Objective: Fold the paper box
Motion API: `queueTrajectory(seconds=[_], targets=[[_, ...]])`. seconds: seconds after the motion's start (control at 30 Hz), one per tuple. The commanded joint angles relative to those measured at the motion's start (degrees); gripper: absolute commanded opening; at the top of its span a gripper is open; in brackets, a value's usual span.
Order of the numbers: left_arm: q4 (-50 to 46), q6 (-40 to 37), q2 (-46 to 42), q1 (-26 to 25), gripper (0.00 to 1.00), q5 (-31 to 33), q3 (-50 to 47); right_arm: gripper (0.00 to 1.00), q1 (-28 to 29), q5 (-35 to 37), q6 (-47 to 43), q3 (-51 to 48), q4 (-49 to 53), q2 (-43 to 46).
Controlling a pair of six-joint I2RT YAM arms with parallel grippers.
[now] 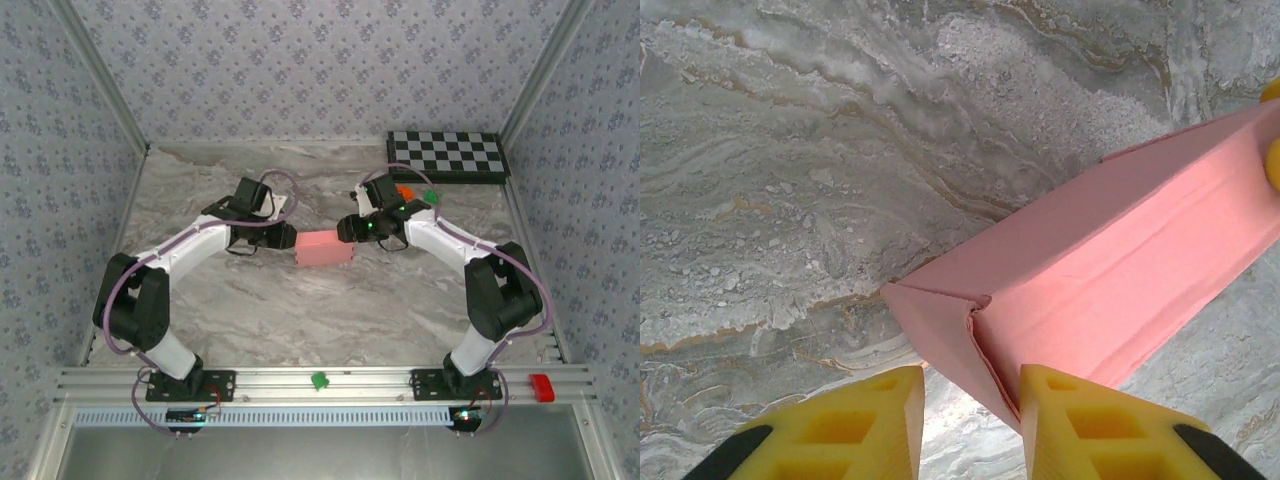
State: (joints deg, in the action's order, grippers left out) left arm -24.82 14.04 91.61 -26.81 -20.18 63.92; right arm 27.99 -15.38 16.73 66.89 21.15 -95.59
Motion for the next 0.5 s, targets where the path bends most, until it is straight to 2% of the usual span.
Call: queueTrajectory(seconds=[0.0, 0.47], targets=[[-2.06, -1.08, 1.37, -0.69, 0.3, -0.19, -0.98, 0.5, 0.75, 2.94, -0.69, -1.77, 3.6, -1.55], [-2.37, -0.5, -0.58, -0.87, 0.3, 2.12, -2.11, 0.46, 1.19, 5.45, -3.45, 0.93, 5.59, -3.9]])
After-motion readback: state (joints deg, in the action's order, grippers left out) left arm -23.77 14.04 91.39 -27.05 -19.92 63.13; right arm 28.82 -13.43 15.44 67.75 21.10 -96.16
